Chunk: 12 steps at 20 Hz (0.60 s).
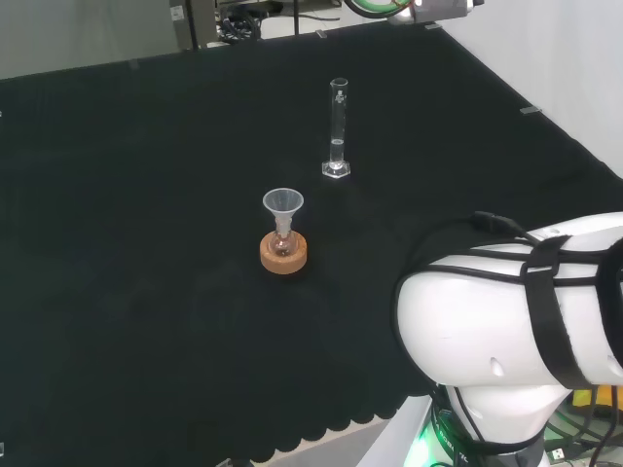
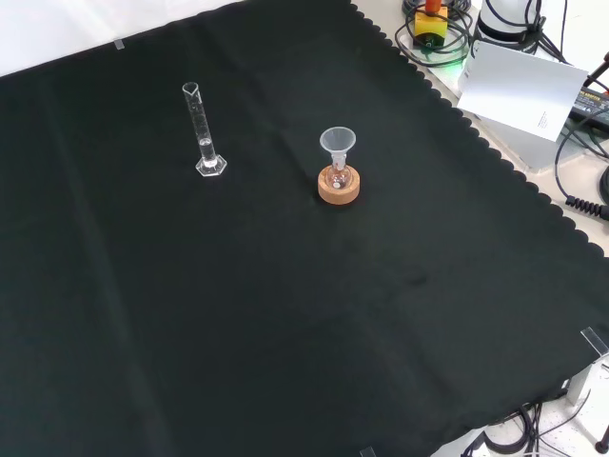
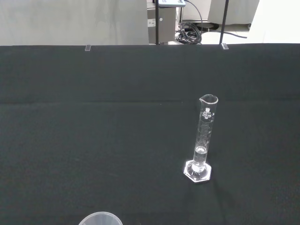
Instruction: Pick up the graduated cylinder.
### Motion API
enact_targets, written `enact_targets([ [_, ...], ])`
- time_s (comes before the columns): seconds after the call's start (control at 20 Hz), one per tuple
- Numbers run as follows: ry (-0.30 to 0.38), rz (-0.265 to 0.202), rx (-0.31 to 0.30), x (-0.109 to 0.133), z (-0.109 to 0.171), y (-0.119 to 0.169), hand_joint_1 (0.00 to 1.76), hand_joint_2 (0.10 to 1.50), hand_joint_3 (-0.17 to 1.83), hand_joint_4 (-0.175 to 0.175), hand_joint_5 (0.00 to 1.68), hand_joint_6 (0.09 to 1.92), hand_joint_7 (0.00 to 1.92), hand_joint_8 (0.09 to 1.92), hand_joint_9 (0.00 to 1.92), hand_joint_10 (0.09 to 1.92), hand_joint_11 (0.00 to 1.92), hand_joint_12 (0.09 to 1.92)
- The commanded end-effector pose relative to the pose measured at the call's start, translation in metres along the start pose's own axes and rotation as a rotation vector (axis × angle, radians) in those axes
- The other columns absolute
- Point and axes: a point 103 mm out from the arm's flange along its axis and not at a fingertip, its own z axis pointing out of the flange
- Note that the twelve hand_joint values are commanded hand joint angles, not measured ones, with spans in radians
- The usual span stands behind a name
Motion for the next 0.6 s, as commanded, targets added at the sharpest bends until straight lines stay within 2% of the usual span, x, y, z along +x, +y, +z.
enact_targets([
  [0.05, -0.007, 0.001, -0.010, 0.0003, -0.0003, -0.0002, 0.16, 1.32, -0.02, -0.015, 0.25, 0.09, 0.06, 0.53, 0.48, 0.09, 0.13, 1.34],
  [0.2, -0.001, 0.002, -0.007, 0.0007, -0.0005, 0.0000, 0.02, 1.39, 0.01, -0.007, 0.22, 0.09, 0.03, 0.51, 0.44, 0.09, 0.11, 1.35],
  [0.4, -0.002, 0.006, -0.009, 0.0050, 0.0010, 0.0001, 0.00, 1.40, 0.02, -0.007, 0.23, 0.09, 0.02, 0.51, 0.43, 0.09, 0.10, 1.35],
  [0.6, 0.003, 0.028, 0.005, -0.0031, 0.0085, 0.0079, 0.00, 1.40, 0.02, -0.007, 0.23, 0.09, 0.03, 0.51, 0.44, 0.09, 0.10, 1.35],
])
